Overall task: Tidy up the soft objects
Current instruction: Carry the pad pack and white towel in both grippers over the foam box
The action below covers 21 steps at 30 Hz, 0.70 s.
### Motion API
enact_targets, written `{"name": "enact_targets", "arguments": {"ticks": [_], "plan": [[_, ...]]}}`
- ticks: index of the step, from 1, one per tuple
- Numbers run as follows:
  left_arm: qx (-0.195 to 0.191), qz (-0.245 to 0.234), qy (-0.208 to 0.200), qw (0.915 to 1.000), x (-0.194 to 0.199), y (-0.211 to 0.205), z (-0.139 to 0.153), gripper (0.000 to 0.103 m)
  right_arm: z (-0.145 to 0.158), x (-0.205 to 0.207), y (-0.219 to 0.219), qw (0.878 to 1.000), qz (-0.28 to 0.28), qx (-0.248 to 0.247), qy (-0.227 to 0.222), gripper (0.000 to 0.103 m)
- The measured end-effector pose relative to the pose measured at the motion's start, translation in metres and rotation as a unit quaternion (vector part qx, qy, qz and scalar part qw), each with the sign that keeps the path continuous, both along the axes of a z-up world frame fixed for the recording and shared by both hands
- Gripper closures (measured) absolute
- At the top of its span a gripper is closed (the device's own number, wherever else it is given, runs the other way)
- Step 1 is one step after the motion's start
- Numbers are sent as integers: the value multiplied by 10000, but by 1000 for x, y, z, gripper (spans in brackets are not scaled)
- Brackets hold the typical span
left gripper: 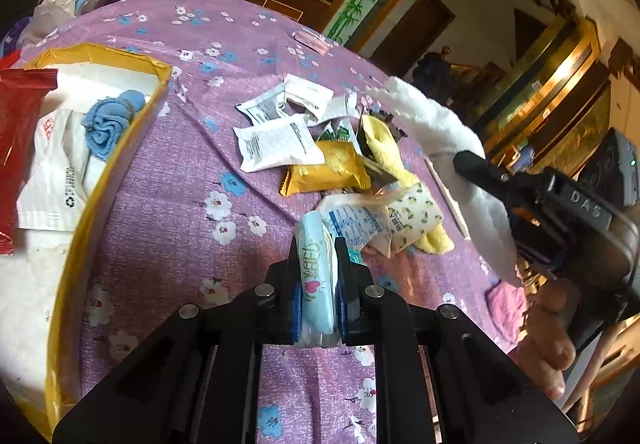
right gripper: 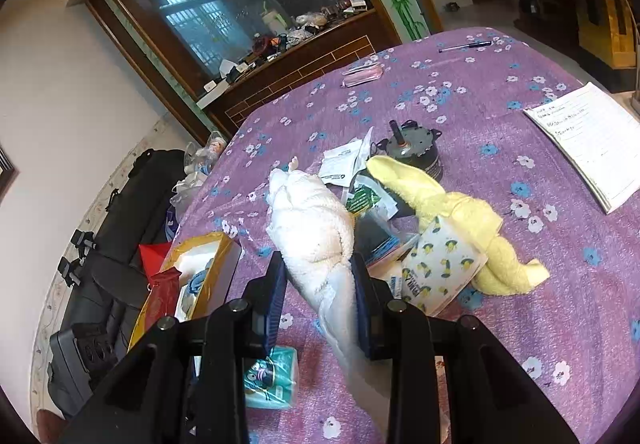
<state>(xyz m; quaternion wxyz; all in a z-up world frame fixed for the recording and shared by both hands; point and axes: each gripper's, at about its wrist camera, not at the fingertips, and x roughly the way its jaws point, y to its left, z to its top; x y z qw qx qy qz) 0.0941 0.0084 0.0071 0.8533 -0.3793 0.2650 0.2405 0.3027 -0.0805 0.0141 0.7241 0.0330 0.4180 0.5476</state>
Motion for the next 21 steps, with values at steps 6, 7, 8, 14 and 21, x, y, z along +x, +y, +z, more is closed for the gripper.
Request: {"name": "enact_targets", "arguments": {"ticks": [6,7,8,14,21], "plan": [[-137,147,-305,9993,-27,10,16,91,7,-10,-1,9996,-43,263,39,72],[-144,163,-337,9992,-31,10,19,91,9,-13,0,9996,-26,294,49,72],[-155,167,-393,9990,-36,11,22,91,10,-15,2,9995,-11,306,47,72],[-173,360,-642,9971,-66,17,42,91,22,-36,13,9984,262,496,65,72],[-95,644,-835,9944,-99,27,59,91,29,-66,33,9951,770,611,64,73]]}}
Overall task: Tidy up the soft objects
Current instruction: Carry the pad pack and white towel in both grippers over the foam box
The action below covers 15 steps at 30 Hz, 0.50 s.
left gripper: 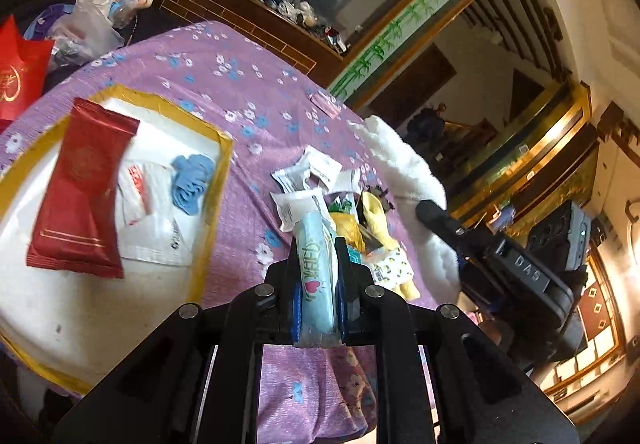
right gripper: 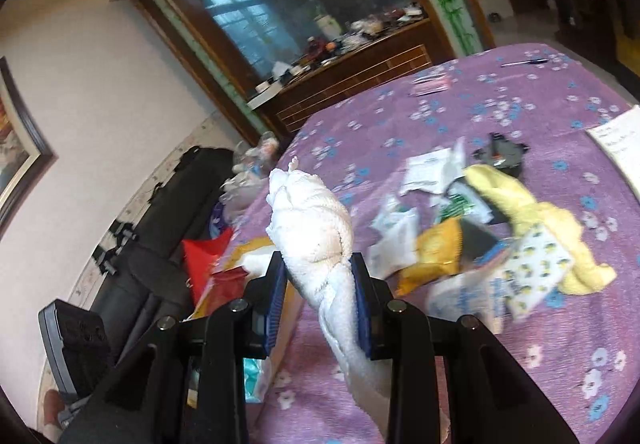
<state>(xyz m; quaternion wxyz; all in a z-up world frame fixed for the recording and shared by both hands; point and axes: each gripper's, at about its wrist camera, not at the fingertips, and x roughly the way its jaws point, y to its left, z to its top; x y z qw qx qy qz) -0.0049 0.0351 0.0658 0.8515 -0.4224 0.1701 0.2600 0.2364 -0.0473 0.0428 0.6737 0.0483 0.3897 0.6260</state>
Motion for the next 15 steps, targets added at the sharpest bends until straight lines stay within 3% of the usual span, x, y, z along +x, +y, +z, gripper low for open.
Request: {"name": "enact_targets", "arguments": {"ticks": [7,10,15], "plan": [[17,175,-222,9996,-24,7,10,91,1,-24,22,9988,460,153,83,73],[-159,183,-251,9994,-31,15,5,91,1,-31,29,9979,620,180,95,73],[-231,602,-187,9977,-60,34,3,91,-5,-40,46,9965,809,113,182,73]]}}
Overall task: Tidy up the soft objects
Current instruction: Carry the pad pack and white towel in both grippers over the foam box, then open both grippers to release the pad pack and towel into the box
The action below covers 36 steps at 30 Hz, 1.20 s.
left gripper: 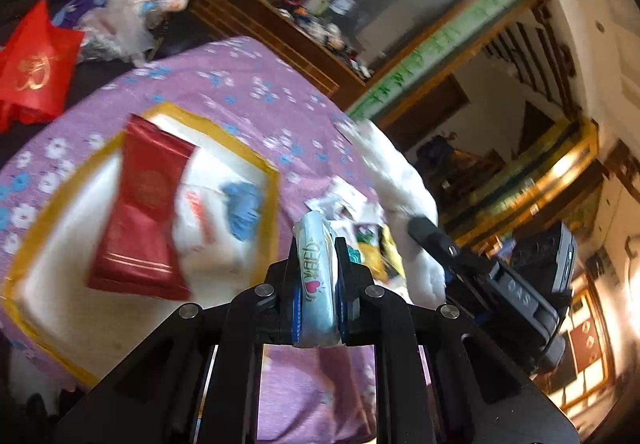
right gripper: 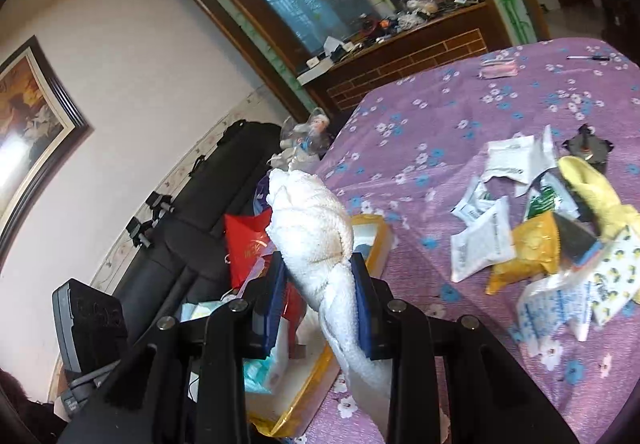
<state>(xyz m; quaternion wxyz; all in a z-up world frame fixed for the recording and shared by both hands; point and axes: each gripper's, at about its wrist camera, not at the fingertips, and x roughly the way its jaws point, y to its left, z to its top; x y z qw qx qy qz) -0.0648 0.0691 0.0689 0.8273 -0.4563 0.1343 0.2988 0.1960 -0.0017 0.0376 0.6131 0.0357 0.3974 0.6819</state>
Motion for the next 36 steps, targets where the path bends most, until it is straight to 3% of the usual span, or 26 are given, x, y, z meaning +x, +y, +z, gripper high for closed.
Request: {"name": "enact_targets", "arguments": {"ticks": [10,16,23,26,28,30,36], "plan": [[-85,867,596,9944,-53,50,-14,91,-11,-37,40,9982,581,-147,-40,73],[-395,668,956,9924,-34,59,-46,91,-37,-56,84,9954,805,-497,-127,73],[-178,651,1399,9879,-7,51,-63,90,-64,-50,110,9935,552,-966,-225,70],[-73,651,1265,9898,-7,48,-63,78,-73,-48,109,9919,698,-1057,-84,65],[-125,673,1088,9917,-10,49,-66,55,-73,-50,104,9923,780,-961,-66,59],[-105,687,991,9926,-13,48,-63,52,-67,-51,98,9932,806,-831,-116,51],[228,823,1019,9911,-14,30,-40,49,-48,-48,76,9950,822,-569,-84,50]]}}
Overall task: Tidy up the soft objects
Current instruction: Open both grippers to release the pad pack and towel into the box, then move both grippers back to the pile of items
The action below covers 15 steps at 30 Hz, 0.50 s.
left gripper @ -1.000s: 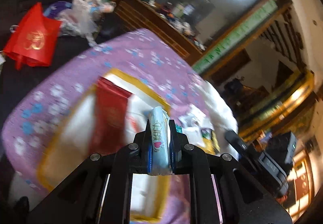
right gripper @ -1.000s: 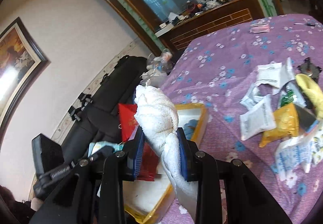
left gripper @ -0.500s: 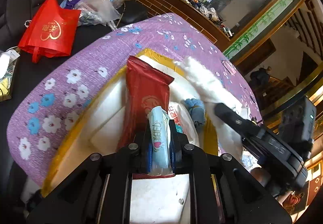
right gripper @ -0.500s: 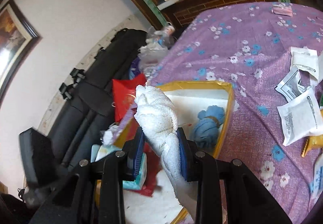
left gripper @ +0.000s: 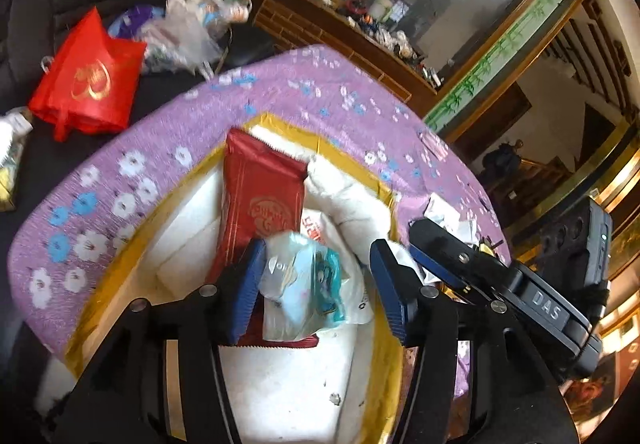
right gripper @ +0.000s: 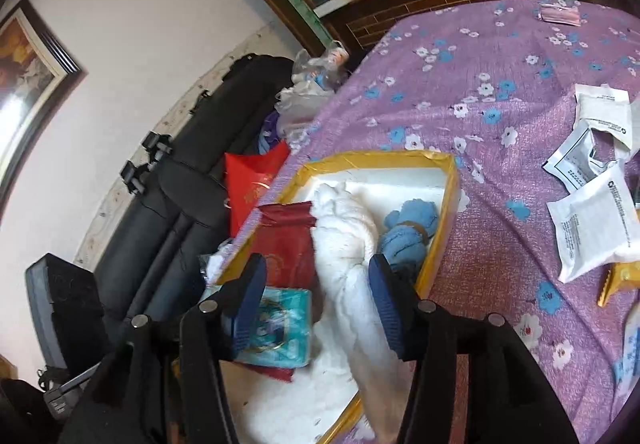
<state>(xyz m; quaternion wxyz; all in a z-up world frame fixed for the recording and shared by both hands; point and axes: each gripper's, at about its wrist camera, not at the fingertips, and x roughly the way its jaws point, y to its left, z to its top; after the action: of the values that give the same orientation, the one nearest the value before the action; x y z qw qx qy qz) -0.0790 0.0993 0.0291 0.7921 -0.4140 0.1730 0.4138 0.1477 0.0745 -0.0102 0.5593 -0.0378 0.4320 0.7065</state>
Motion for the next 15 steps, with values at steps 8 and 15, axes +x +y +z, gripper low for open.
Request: {"name": "enact_targets", "arguments": {"ticks": [8,15], "plan": [[592,-137,358,9975,29,-39,29,31,15,22,-47,9997,-118,211,61,50],[643,-476,335,9962,59,-59,40,31,13,56,-82,9984,-492,233,123,50]]}}
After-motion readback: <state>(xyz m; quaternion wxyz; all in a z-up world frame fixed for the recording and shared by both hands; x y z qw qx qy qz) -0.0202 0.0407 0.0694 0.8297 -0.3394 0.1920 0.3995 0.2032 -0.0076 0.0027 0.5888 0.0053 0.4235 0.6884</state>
